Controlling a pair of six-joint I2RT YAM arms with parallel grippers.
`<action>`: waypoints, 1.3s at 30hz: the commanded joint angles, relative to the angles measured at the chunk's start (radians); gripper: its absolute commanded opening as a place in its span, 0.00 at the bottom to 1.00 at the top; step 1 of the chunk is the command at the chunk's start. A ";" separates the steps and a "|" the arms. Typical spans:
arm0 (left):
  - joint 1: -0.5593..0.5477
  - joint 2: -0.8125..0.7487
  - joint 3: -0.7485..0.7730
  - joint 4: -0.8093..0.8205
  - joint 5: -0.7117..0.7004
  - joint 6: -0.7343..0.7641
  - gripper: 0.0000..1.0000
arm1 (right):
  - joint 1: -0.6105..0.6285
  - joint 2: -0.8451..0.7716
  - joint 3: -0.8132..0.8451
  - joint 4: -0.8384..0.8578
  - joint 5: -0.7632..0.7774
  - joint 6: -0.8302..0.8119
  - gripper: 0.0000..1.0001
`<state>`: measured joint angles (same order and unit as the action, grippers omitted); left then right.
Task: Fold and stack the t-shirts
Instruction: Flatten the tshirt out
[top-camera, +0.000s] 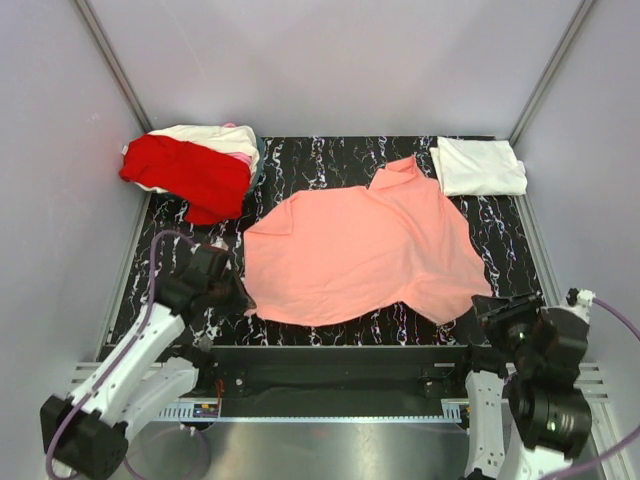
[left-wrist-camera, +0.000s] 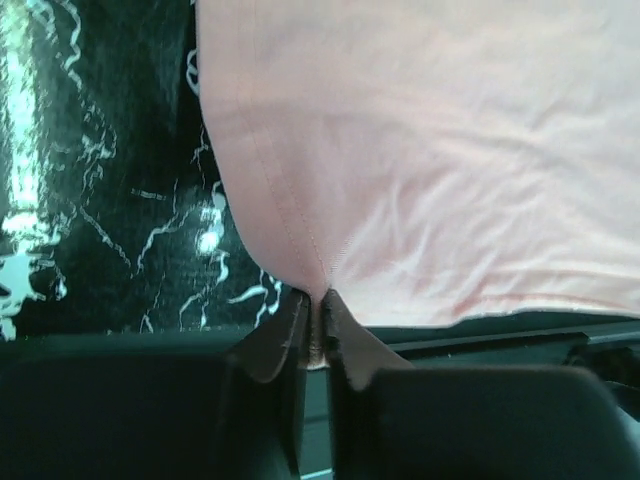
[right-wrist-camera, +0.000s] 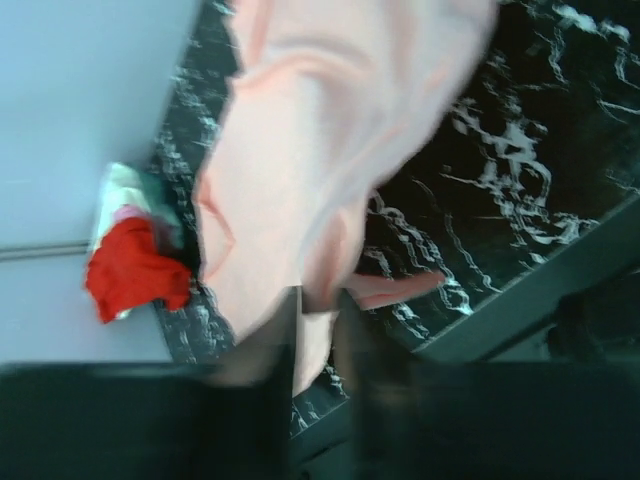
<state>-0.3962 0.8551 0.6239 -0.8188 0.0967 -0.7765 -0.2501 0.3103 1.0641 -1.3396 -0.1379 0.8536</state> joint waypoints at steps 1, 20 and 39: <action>-0.004 -0.120 0.043 -0.140 0.003 -0.029 0.25 | 0.005 -0.037 0.176 -0.283 -0.051 -0.080 0.42; -0.004 -0.002 0.315 0.020 -0.075 0.296 0.54 | 0.018 0.437 0.033 0.297 -0.346 -0.119 0.64; -0.003 -0.186 0.203 0.107 -0.146 0.413 0.54 | 0.184 2.010 1.191 0.386 -0.066 -0.252 0.00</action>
<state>-0.3985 0.6556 0.8238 -0.7681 -0.0353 -0.3874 -0.0826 2.2208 2.0232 -0.8772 -0.2756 0.6456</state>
